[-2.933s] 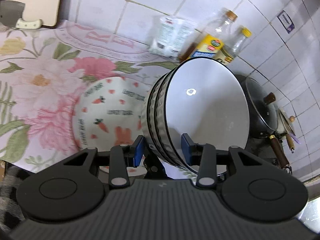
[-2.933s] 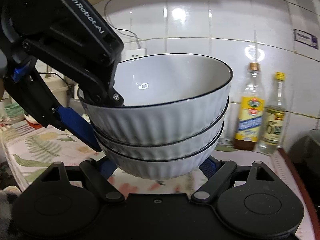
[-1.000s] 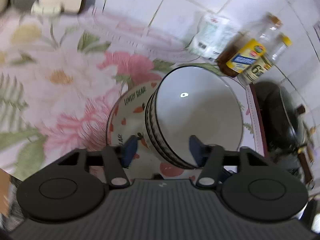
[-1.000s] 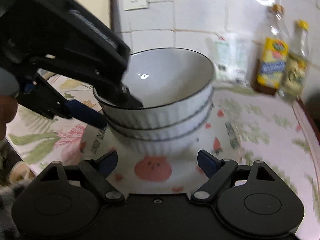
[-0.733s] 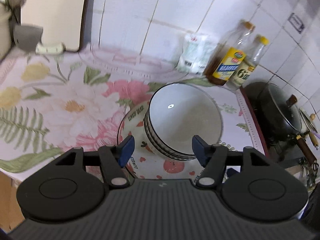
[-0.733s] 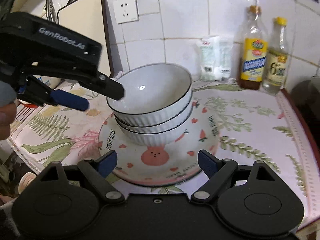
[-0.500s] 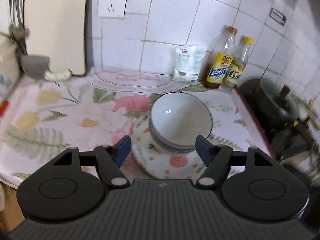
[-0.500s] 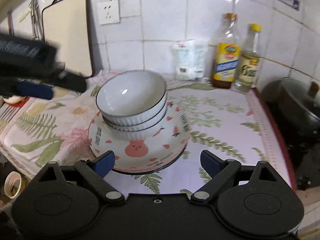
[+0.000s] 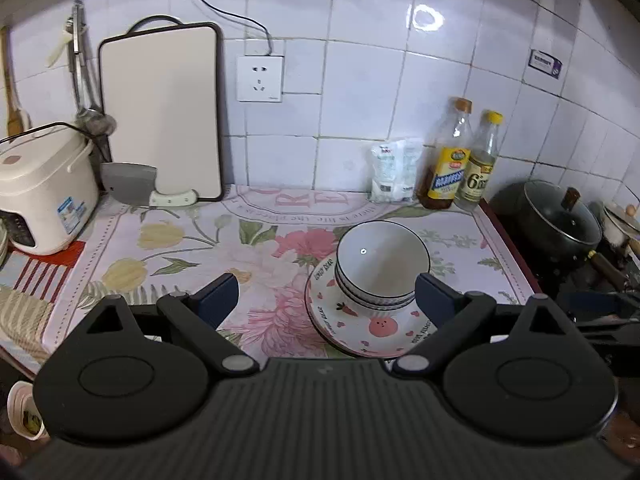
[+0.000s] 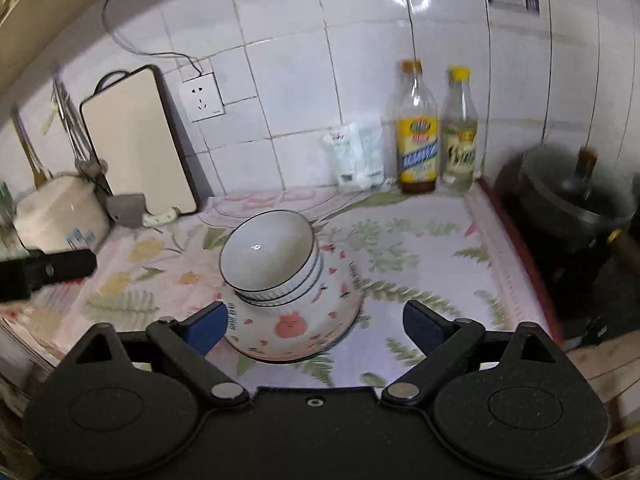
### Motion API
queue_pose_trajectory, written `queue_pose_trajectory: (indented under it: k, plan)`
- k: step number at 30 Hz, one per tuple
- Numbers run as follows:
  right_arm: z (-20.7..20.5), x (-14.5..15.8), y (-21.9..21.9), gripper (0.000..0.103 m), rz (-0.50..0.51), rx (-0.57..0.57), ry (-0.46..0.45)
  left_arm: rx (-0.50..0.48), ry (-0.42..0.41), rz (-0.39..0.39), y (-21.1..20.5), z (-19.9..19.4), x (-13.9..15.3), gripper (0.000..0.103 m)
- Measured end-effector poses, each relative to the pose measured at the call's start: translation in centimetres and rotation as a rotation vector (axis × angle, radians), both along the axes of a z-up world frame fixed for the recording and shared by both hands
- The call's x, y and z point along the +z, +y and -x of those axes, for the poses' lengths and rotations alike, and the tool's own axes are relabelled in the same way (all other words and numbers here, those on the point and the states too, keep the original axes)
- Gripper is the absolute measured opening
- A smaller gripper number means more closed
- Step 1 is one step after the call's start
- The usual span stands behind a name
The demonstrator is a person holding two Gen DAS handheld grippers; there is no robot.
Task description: Organize plates and bowls
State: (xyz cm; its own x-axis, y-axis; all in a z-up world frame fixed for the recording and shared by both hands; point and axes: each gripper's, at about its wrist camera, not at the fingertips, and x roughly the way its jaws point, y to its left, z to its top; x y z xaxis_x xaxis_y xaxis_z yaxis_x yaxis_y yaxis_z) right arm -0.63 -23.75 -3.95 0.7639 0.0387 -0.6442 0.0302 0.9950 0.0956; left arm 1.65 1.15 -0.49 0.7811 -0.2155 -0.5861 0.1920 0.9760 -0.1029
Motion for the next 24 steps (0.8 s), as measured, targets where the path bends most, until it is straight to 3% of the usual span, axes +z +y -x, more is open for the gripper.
queue_pose_trajectory:
  k: [4,11,15,19,24]
  plan:
    - [1.6,1.4,0.8,0.098,0.052,0.001,0.006,0.045,0.026,-0.092,-0.5,0.4,-0.6,0.096]
    - [3.9,3.0,1.7,0.097,0.067,0.000,-0.020,0.040,0.055,-0.144,-1.2,1.3,-2.0,0.096]
    - [4.7,3.1,2.3,0.098,0.075,-0.014,-0.043,0.033,0.082,-0.150,-1.6,1.7,-2.4,0.096]
    - [5.1,3.1,2.4,0.098,0.083,-0.023,-0.050,0.074,0.075,-0.101,-0.9,2.5,-2.0,0.096]
    - [5.5,3.1,2.2,0.098,0.093,-0.040,-0.064,0.083,0.061,-0.161,-1.0,3.1,-1.7,0.096]
